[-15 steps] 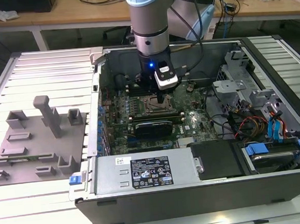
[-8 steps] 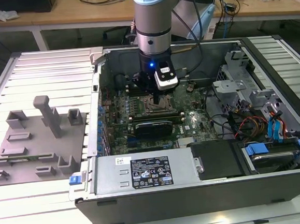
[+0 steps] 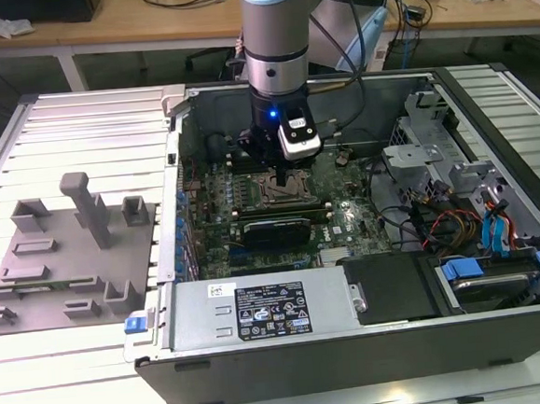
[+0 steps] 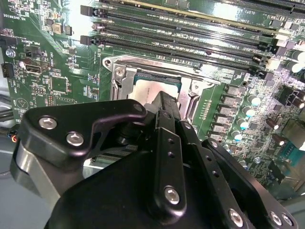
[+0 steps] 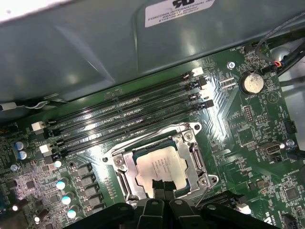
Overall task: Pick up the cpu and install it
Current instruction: 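Install the second cpu locking lever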
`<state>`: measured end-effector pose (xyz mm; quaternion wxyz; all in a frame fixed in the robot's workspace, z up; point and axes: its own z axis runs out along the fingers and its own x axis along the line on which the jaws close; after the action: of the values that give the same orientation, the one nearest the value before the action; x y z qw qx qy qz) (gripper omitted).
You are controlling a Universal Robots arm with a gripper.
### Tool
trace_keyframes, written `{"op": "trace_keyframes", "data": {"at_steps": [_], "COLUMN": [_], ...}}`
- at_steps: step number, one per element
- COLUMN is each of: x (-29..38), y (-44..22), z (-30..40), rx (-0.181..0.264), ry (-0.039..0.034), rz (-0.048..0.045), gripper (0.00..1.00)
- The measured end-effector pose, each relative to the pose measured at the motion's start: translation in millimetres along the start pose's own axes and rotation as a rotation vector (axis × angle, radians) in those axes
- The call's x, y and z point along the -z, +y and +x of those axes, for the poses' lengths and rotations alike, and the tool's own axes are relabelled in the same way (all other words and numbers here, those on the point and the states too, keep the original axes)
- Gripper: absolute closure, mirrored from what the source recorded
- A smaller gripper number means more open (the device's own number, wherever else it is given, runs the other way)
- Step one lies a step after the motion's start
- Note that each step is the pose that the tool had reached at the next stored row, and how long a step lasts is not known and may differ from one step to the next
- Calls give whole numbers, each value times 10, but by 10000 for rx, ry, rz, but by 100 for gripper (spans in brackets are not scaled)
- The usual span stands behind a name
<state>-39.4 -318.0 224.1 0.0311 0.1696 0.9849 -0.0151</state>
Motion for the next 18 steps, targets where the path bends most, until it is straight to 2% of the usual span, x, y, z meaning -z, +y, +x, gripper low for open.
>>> {"op": "trace_keyframes", "data": {"at_steps": [10,13,15,16,18], "x": [3,0,-2,-2,98], "y": [-4,-32,-87,-89,-91], "z": [-1,-11,-31,-32,-40], "rx": [1,0,0,0,42], "ry": [1,0,0,0,-1], "rz": [5,1,1,1,-2], "gripper": [89,89,89,89,89]}}
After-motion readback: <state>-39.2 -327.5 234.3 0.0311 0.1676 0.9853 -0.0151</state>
